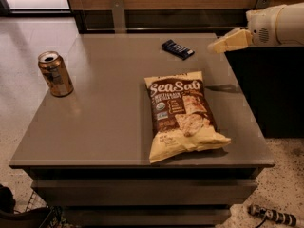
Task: Move rxbar blueberry near orange can
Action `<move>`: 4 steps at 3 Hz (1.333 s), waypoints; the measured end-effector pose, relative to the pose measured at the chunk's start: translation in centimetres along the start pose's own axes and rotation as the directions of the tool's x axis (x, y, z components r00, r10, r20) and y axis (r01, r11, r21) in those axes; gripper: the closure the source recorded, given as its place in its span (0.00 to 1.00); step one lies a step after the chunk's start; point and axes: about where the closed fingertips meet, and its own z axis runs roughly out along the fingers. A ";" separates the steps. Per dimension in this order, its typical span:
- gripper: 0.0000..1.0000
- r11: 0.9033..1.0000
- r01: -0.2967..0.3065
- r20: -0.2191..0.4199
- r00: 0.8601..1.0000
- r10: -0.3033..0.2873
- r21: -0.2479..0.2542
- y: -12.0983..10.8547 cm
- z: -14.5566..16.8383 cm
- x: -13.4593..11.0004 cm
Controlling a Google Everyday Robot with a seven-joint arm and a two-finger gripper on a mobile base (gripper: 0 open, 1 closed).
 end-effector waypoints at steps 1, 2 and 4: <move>0.00 0.999 -0.050 0.052 0.997 0.050 -0.001 0.1 2.0 0.5; 0.00 0.999 -0.051 0.053 0.997 0.051 0.000 0.2 2.2 0.5; 0.00 0.996 -0.083 0.115 0.990 0.085 -0.019 -2.4 9.8 0.5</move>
Offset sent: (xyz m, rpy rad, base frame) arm 0.0097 0.0080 -0.0122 0.0603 -0.0060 -0.0096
